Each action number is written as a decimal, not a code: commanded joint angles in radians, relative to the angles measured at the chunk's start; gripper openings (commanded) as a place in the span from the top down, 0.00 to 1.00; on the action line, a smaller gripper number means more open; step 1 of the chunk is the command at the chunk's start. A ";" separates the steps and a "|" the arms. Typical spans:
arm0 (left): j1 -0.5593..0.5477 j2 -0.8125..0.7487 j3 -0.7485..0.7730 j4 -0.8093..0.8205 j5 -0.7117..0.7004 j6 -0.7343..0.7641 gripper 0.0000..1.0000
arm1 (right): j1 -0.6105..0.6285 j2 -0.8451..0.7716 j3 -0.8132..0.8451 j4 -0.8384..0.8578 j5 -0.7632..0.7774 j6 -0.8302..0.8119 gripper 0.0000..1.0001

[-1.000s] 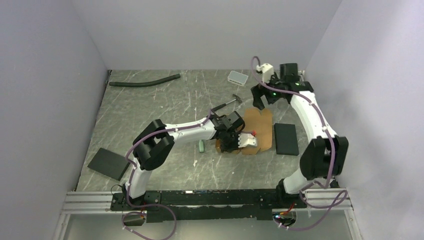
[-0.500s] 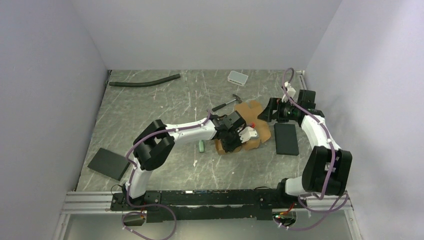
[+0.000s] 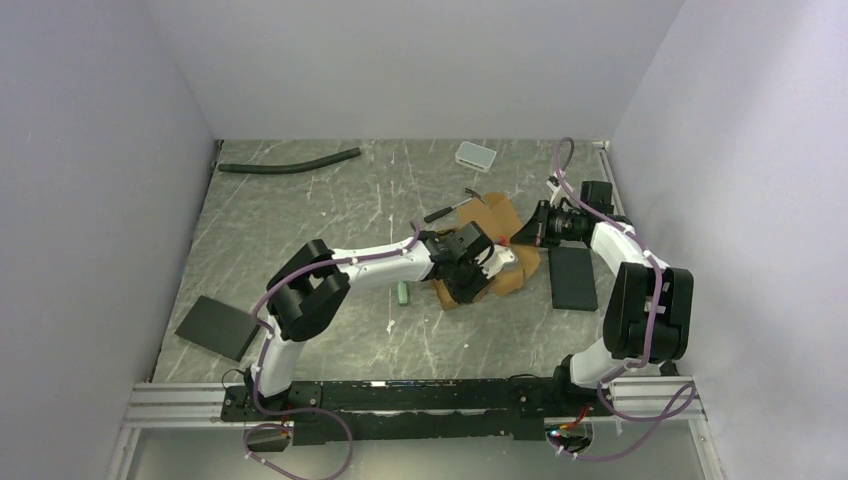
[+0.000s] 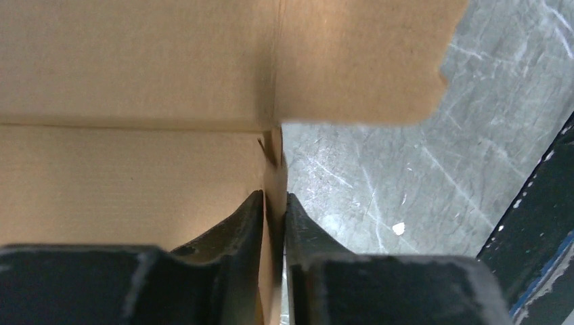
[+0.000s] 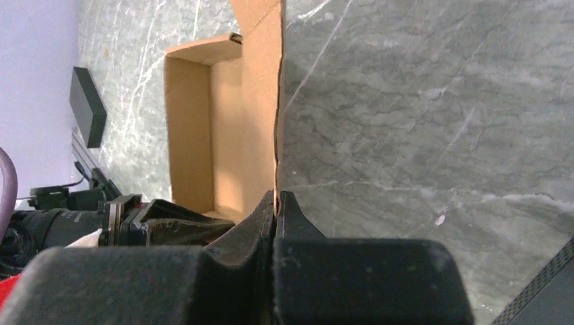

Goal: Fold the paper box

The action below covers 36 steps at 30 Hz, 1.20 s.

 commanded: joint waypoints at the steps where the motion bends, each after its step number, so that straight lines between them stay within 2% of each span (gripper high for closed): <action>1: -0.003 -0.051 -0.019 0.049 -0.031 -0.122 0.71 | -0.003 -0.056 0.033 0.019 -0.022 -0.076 1.00; 5: 0.005 -0.124 -0.045 0.074 -0.052 -0.152 0.51 | -0.003 -0.074 0.038 -0.011 -0.029 -0.168 1.00; 9: 0.035 -0.238 -0.115 0.140 -0.028 -0.189 0.38 | -0.003 -0.081 0.046 -0.030 -0.065 -0.219 1.00; 17: 0.175 -0.514 -0.342 0.290 0.068 -0.260 0.33 | -0.002 -0.093 0.103 -0.143 -0.124 -0.376 1.00; 23: 0.337 -0.643 -0.540 0.404 0.135 -0.371 0.32 | -0.014 -0.130 0.166 -0.217 -0.108 -0.447 1.00; 27: 0.422 -0.629 -0.642 0.532 0.208 -0.513 0.31 | -0.051 -0.166 0.204 -0.252 -0.113 -0.466 1.00; 30: 0.447 -0.560 -0.656 0.603 0.263 -0.590 0.24 | -0.099 -0.184 0.226 -0.270 -0.134 -0.466 1.00; 31: 0.447 -0.531 -0.644 0.600 0.273 -0.600 0.18 | -0.121 -0.190 0.232 -0.276 -0.139 -0.464 1.00; 32: 0.448 -0.502 -0.623 0.585 0.280 -0.609 0.16 | -0.132 -0.194 0.235 -0.278 -0.143 -0.462 1.00; 36: 0.408 -0.427 -0.540 0.519 0.212 -0.588 0.14 | -0.183 -0.208 0.228 -0.268 -0.150 -0.450 1.00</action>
